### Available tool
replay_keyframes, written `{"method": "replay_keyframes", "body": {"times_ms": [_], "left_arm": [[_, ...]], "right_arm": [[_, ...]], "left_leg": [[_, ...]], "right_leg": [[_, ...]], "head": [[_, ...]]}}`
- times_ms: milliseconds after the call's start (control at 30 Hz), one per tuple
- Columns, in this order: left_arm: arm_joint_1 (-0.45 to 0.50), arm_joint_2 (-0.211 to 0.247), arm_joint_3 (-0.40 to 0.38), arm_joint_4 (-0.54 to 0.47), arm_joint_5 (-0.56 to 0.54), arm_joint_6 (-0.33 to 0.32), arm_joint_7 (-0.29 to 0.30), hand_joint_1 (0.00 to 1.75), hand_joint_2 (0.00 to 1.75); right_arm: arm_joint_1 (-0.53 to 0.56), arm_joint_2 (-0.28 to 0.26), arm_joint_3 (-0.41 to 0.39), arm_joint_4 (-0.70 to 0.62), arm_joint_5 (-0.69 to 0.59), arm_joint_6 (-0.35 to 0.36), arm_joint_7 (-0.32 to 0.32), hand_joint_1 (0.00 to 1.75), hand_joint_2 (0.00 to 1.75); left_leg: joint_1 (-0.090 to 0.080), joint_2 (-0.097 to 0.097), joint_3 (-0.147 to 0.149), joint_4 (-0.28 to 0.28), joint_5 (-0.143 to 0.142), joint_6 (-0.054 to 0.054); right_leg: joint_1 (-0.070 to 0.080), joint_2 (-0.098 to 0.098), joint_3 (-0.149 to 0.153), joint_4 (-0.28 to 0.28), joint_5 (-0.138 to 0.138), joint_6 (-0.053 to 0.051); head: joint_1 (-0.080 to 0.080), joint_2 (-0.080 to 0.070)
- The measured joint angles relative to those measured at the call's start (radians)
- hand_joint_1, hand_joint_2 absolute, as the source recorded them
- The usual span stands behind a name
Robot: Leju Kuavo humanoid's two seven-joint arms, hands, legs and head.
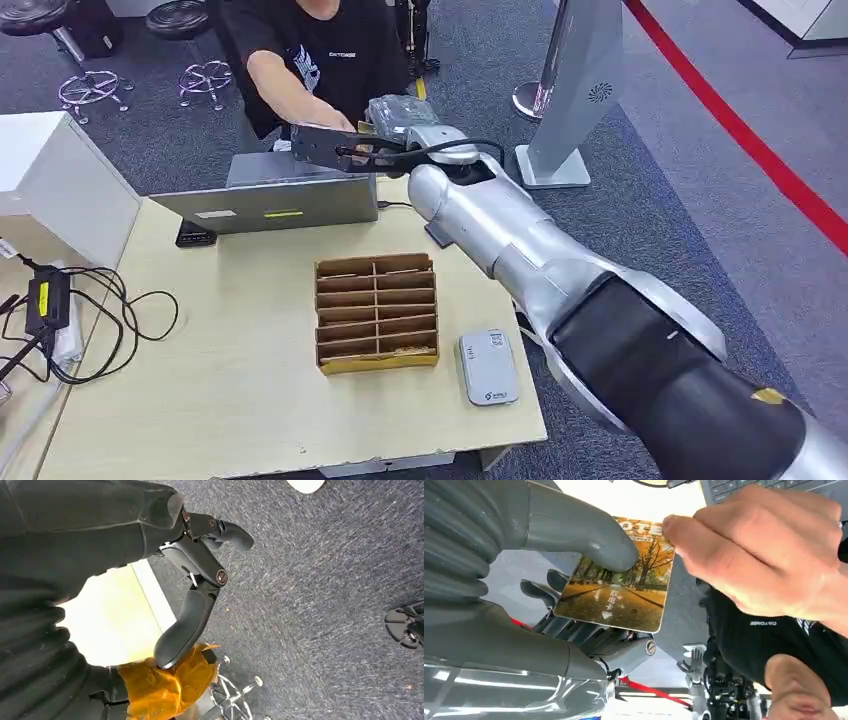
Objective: Pass the card to the sensor for recognition and then transmit it.
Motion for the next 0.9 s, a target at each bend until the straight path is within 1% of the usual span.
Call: {"method": "replay_keyframes", "body": {"times_ms": [100,133,167,233,300,467,500,633,667,700,733,767,800,833,900], "left_arm": [[0.000,-0.001,0.000,0.000,0.000,0.000,0.000,0.00,1.75],[0.000,-0.001,0.000,0.000,0.000,0.000,0.000,0.00,1.75],[0.000,-0.001,0.000,0.000,0.000,0.000,0.000,0.00,1.75],[0.000,-0.001,0.000,0.000,0.000,0.000,0.000,0.00,1.75],[0.000,-0.001,0.000,0.000,0.000,0.000,0.000,0.00,1.75],[0.003,-0.001,0.000,0.000,0.002,0.008,-0.011,0.00,1.75],[0.006,-0.001,0.000,0.000,0.003,0.011,-0.014,0.00,1.75],[0.030,-0.001,0.004,0.000,0.017,0.029,-0.036,0.00,1.75],[0.038,0.000,0.005,0.000,0.026,0.032,-0.043,0.00,1.75],[0.046,0.001,0.010,0.000,0.037,0.036,-0.047,0.00,1.75],[0.055,0.001,0.016,0.000,0.048,0.037,-0.051,0.00,1.75],[0.062,0.001,0.023,0.000,0.058,0.038,-0.050,0.00,1.75],[0.067,0.002,0.030,0.000,0.067,0.039,-0.050,0.00,1.75],[0.073,0.002,0.036,0.000,0.076,0.040,-0.050,0.00,1.75],[0.083,0.002,0.051,0.000,0.093,0.045,-0.047,0.00,1.75]], "right_arm": [[0.001,0.003,0.000,0.003,0.000,-0.002,0.000,1.73,1.75],[0.002,0.003,0.000,0.003,0.000,-0.007,0.000,0.65,1.75],[0.003,0.004,0.000,0.003,0.002,-0.014,0.000,0.00,1.75],[0.006,0.008,0.000,0.003,0.009,-0.043,-0.005,0.00,1.75],[0.009,0.011,0.000,0.003,0.014,-0.064,-0.031,0.00,1.75],[0.023,0.019,-0.010,-0.015,0.012,-0.116,-0.145,0.00,1.75],[0.030,0.019,-0.015,-0.026,0.011,-0.125,-0.180,0.00,1.75],[0.080,0.011,-0.039,-0.107,-0.024,-0.131,-0.306,0.00,1.75],[0.107,0.001,-0.047,-0.146,-0.052,-0.117,-0.337,0.00,1.75],[0.136,-0.012,-0.058,-0.193,-0.114,-0.069,-0.370,0.00,0.00],[0.170,-0.029,-0.072,-0.240,-0.213,0.021,-0.406,0.00,0.00],[0.211,-0.051,-0.090,-0.284,-0.322,0.125,-0.441,0.00,1.75],[0.246,-0.073,-0.108,-0.323,-0.401,0.182,-0.466,0.00,1.75],[0.290,-0.101,-0.129,-0.364,-0.470,0.236,-0.507,0.00,1.75],[0.373,-0.170,-0.168,-0.455,-0.548,0.261,-0.570,0.00,1.75]], "left_leg": [[0.000,0.000,0.000,0.000,0.000,0.000],[0.000,-0.001,-0.001,0.000,0.000,0.000],[0.000,-0.001,-0.001,0.000,0.000,0.000],[0.000,0.000,-0.001,0.000,0.000,0.000],[0.000,0.000,-0.001,0.000,0.000,0.000],[0.000,0.000,-0.001,0.000,0.000,0.000],[0.000,0.000,-0.001,0.000,0.000,0.000],[0.000,0.000,0.000,0.000,0.000,0.000],[0.000,0.000,-0.001,0.000,0.000,0.000],[0.000,0.000,0.000,0.000,0.000,0.000],[0.000,0.000,0.000,0.000,0.000,0.000],[0.000,0.000,0.000,0.000,0.000,0.000],[0.000,-0.001,0.000,0.000,-0.001,0.001],[0.000,-0.001,-0.001,0.000,-0.001,0.001],[0.000,-0.004,-0.001,0.000,-0.001,0.001]], "right_leg": [[0.000,-0.001,0.000,0.000,0.000,0.000],[0.000,-0.001,0.000,0.000,0.000,0.000],[0.000,-0.001,0.000,0.000,0.000,0.000],[0.000,0.000,-0.001,0.000,0.000,0.000],[0.000,0.000,-0.001,0.000,0.000,0.000],[0.000,-0.001,-0.001,0.000,0.000,0.000],[0.000,-0.001,-0.001,0.000,0.000,0.000],[0.000,0.000,-0.001,0.000,0.000,0.000],[0.000,-0.001,-0.001,-0.001,0.000,0.000],[0.000,-0.001,-0.001,-0.001,-0.001,0.000],[0.000,-0.001,-0.001,-0.002,-0.001,0.000],[0.000,-0.001,-0.001,-0.003,-0.001,0.000],[0.000,-0.002,0.000,-0.003,-0.001,0.000],[0.000,-0.003,0.000,-0.004,-0.001,0.000],[0.000,-0.005,0.002,-0.005,-0.001,0.000]], "head": [[0.000,0.000],[0.000,0.000],[0.000,0.000],[0.000,0.000],[0.000,0.000],[0.000,0.000],[0.000,0.000],[0.000,0.000],[0.000,0.000],[0.000,0.000],[0.000,0.000],[0.000,0.000],[0.000,0.000],[0.000,0.000],[0.000,0.000]]}}
